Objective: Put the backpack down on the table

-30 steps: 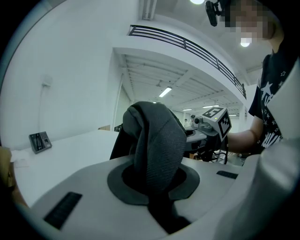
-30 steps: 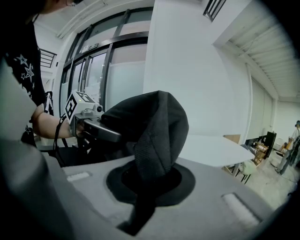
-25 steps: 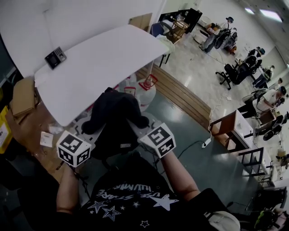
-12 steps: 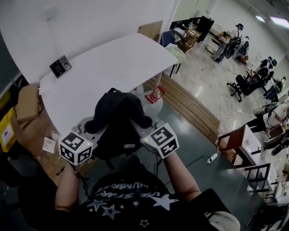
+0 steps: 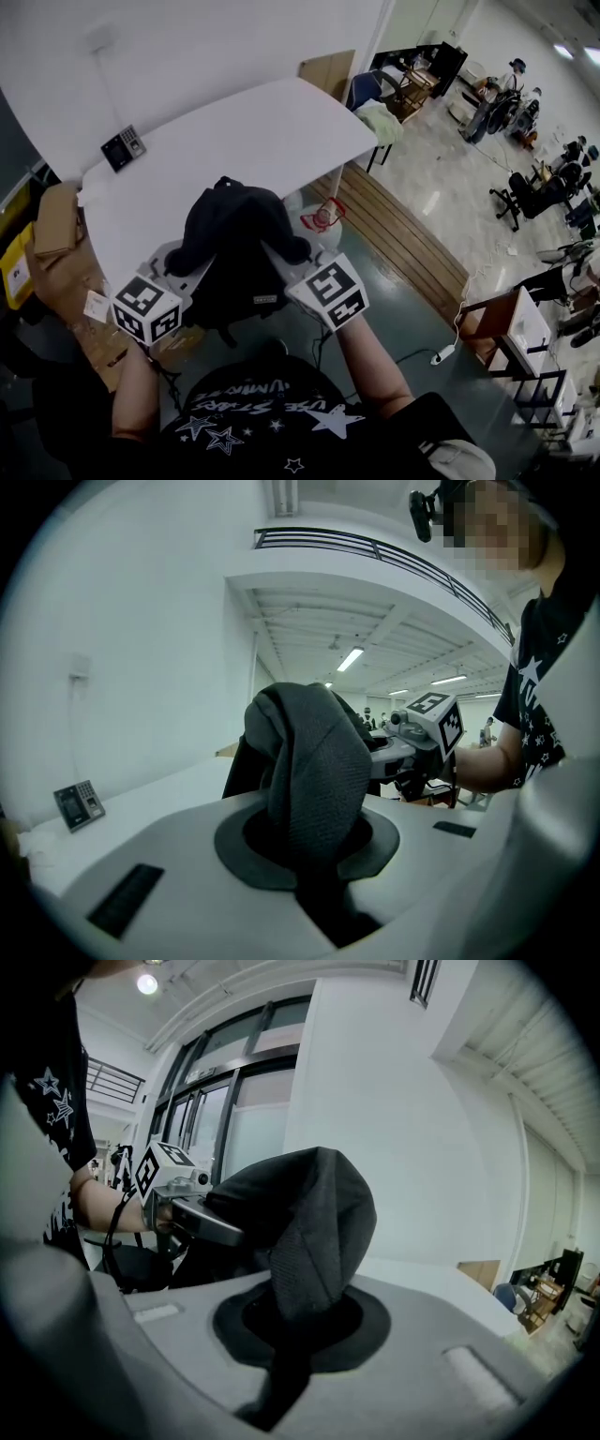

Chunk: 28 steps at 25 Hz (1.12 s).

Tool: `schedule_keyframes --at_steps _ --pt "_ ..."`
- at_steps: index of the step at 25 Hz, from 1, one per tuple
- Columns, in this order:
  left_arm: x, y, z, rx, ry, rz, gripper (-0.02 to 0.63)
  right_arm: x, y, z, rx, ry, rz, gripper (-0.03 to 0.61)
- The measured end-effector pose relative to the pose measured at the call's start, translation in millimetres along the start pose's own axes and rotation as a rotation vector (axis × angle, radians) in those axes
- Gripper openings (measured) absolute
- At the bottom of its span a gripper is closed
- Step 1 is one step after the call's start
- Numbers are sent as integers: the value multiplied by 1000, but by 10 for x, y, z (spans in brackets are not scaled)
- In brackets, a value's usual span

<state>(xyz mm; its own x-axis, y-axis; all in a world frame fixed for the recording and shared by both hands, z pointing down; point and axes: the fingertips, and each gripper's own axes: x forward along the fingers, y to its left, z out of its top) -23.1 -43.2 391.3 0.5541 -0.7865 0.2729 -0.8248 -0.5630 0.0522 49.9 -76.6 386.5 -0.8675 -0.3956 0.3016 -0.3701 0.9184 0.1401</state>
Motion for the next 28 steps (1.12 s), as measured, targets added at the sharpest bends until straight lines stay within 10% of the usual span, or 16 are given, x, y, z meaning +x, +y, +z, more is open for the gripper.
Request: schedule_keyframes --at_steps 12,28 --pt "488 21 347 -18 -56 129 54 -80 -637 147 -69 -73 61 17" --pt "847 984 852 30 -106 95 54 629 -1345 623 -75 -99 32 17"
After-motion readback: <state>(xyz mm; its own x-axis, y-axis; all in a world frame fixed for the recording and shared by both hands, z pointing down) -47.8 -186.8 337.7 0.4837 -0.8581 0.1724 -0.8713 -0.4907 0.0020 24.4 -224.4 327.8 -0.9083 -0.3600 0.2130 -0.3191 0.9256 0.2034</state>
